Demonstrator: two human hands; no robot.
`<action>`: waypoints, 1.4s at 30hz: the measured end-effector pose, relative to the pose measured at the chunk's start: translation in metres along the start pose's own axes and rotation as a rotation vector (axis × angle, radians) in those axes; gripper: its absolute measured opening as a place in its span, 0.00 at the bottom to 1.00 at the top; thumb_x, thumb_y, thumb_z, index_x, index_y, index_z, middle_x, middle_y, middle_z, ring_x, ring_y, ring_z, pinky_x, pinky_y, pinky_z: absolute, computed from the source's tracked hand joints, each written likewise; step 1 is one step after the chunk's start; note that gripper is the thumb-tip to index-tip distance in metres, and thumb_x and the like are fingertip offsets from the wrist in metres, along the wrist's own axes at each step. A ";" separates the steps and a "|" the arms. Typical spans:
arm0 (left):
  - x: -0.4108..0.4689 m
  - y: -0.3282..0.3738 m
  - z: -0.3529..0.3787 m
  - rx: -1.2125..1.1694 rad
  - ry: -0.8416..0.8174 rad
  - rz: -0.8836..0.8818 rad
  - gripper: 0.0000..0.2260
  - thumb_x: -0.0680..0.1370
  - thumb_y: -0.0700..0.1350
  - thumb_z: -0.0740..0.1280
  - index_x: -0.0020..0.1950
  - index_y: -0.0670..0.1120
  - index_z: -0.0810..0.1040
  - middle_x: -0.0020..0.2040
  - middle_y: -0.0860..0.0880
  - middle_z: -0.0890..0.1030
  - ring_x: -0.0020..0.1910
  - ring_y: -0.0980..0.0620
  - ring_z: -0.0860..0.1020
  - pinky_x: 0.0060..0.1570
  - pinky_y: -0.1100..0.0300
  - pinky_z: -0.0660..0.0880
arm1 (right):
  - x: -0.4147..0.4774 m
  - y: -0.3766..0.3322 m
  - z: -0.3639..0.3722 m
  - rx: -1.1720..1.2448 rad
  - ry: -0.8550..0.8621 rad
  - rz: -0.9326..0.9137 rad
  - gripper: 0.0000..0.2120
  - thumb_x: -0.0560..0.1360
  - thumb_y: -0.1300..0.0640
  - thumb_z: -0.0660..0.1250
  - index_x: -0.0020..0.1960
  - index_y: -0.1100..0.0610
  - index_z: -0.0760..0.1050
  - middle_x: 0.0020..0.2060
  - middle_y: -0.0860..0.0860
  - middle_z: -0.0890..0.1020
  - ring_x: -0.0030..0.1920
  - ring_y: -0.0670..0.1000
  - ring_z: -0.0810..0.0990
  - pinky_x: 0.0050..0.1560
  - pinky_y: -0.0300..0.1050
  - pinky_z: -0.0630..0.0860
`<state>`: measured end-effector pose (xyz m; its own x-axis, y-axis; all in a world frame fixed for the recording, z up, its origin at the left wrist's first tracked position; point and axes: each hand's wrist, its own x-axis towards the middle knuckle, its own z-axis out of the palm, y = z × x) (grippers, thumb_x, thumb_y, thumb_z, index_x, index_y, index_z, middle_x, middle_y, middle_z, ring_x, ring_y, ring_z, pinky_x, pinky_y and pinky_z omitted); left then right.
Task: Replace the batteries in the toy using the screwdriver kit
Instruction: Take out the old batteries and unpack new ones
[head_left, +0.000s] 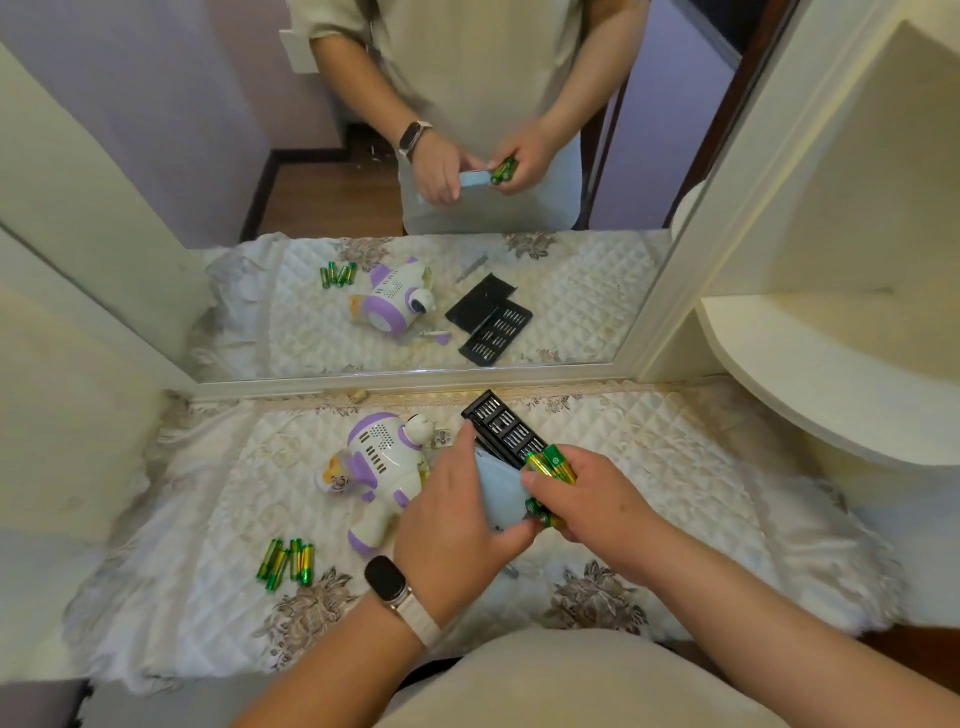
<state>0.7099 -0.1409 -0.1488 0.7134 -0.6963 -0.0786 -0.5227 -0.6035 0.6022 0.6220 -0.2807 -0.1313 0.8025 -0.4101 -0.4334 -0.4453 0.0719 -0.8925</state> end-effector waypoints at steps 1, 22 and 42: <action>0.003 -0.002 0.000 0.039 0.005 0.011 0.51 0.69 0.62 0.73 0.82 0.47 0.47 0.70 0.50 0.69 0.63 0.52 0.74 0.48 0.63 0.71 | 0.000 0.001 0.001 -0.036 -0.003 -0.003 0.08 0.76 0.54 0.67 0.40 0.57 0.75 0.28 0.46 0.74 0.28 0.46 0.69 0.29 0.42 0.66; 0.027 -0.022 -0.012 -0.108 -0.070 0.275 0.37 0.67 0.66 0.68 0.73 0.54 0.68 0.62 0.57 0.78 0.57 0.57 0.77 0.52 0.62 0.77 | 0.010 -0.009 -0.008 -0.127 -0.005 0.078 0.07 0.75 0.60 0.65 0.38 0.56 0.73 0.25 0.45 0.71 0.27 0.47 0.67 0.29 0.41 0.63; 0.021 -0.025 -0.008 0.000 -0.096 0.322 0.27 0.65 0.59 0.70 0.63 0.55 0.75 0.53 0.56 0.76 0.48 0.58 0.73 0.36 0.63 0.72 | 0.012 -0.025 -0.027 0.088 -0.076 0.077 0.12 0.80 0.51 0.61 0.51 0.58 0.79 0.37 0.54 0.73 0.27 0.45 0.67 0.25 0.37 0.62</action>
<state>0.7417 -0.1374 -0.1591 0.4644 -0.8847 0.0413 -0.7141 -0.3465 0.6082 0.6318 -0.3118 -0.1109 0.7967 -0.3303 -0.5061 -0.4728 0.1809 -0.8624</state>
